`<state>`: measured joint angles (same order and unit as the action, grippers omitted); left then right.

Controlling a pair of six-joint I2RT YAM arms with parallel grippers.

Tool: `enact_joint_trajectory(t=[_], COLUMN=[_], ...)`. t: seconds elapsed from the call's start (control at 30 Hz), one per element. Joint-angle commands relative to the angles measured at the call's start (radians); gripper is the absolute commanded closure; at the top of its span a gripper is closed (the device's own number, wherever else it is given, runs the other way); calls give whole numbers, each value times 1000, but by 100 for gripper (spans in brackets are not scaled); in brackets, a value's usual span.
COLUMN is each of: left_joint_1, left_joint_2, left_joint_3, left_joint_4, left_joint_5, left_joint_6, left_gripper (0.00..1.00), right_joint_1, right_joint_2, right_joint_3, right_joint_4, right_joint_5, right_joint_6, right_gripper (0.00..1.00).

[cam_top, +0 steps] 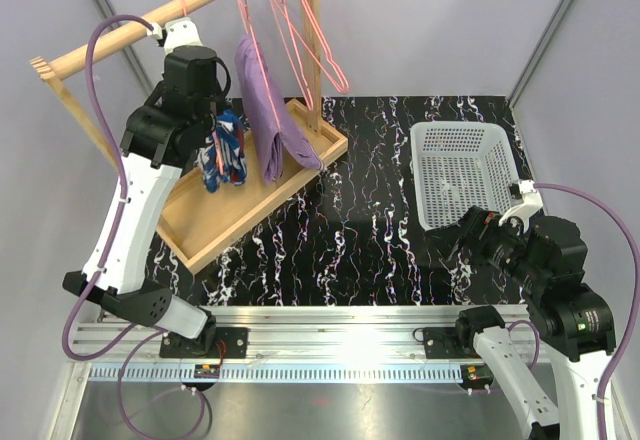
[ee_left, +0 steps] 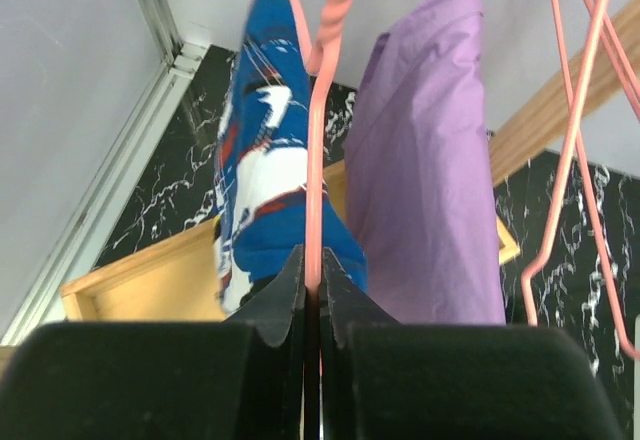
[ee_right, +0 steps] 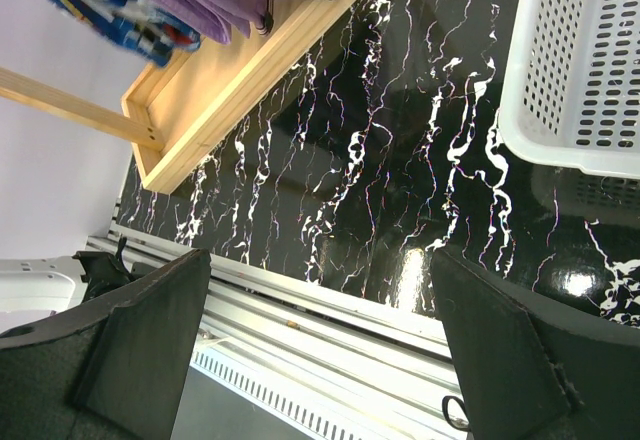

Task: Remove the trousers from the hanger

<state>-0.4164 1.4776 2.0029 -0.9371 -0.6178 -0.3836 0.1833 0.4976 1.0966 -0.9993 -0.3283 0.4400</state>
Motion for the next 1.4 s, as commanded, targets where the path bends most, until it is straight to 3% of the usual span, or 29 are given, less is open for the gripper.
enact_joint_trajectory(t=[0.0,0.27,1.0,1.37], left_joint_1=[7,7,5,1], left_joint_2=[-5,-23,-97,-261], left_joint_3=[105,163,227,96], left_joint_4=[37,112,190,175], left_joint_5=[42,101,184,277], left_joint_6=[70,161,170,103], left_gripper=[100,100,100,100], right_joint_1=[7,7,7,7], right_joint_2=[9,-2,7,140], right_joint_3=[36,31,63,40], right_joint_4=[27,19,-15,211], right_joint_5=[-9,6,25,-89], right_joint_6=[-3,-1,-14,-53], right_gripper=[1,1,0,0])
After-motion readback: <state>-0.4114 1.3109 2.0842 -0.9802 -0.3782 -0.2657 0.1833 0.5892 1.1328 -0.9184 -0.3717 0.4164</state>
